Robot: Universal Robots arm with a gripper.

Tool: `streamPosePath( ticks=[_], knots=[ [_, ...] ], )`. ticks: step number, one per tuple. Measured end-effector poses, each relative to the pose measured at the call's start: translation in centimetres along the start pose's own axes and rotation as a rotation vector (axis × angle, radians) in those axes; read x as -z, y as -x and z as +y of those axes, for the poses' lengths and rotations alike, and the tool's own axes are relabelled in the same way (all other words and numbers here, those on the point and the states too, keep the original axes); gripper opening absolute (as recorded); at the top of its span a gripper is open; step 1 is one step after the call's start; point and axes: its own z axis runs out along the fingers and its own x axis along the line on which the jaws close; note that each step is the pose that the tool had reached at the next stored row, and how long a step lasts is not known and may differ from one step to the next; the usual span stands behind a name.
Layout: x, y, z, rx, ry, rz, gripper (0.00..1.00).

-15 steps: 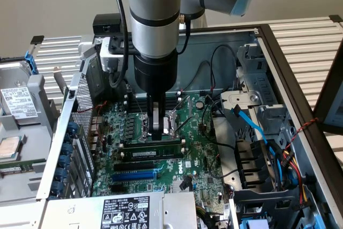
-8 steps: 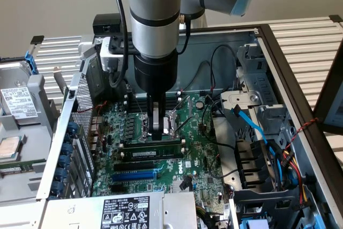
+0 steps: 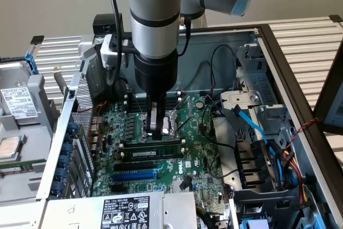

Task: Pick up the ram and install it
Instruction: 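Press down the ram until it locks into place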

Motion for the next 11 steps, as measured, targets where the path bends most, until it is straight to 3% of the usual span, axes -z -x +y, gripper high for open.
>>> streamPosePath(
  ticks=[11],
  knots=[
    [-0.10, 0.00, -0.04, -0.199, -0.0075, -0.0101, 0.12]
  ],
)
